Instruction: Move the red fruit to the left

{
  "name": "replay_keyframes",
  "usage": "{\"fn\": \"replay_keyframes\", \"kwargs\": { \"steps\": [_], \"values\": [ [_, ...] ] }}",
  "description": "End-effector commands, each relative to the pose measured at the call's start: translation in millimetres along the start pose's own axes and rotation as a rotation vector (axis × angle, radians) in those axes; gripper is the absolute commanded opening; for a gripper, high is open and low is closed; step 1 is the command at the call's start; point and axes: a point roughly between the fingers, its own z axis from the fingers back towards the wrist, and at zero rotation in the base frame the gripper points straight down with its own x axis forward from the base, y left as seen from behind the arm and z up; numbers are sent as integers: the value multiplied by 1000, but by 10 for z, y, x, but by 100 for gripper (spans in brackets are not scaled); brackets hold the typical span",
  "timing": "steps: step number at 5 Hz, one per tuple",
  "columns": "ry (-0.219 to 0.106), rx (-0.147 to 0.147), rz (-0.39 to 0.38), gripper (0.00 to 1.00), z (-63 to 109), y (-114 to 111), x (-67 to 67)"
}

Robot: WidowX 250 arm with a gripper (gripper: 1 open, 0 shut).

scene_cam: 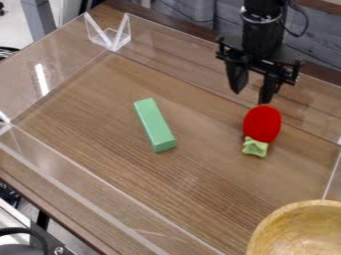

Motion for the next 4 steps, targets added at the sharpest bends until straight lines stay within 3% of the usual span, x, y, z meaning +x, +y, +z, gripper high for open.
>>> {"fn": "replay_keyframes", "kwargs": {
  "steps": [1,2,3,4],
  "values": [
    [-41,-4,1,0,133,103,52],
    [-40,-3,13,0,140,225,47],
    [-29,-2,37,100,111,153,-10],
    [-20,-1,59,100,86,71,-58]
  ]
}}
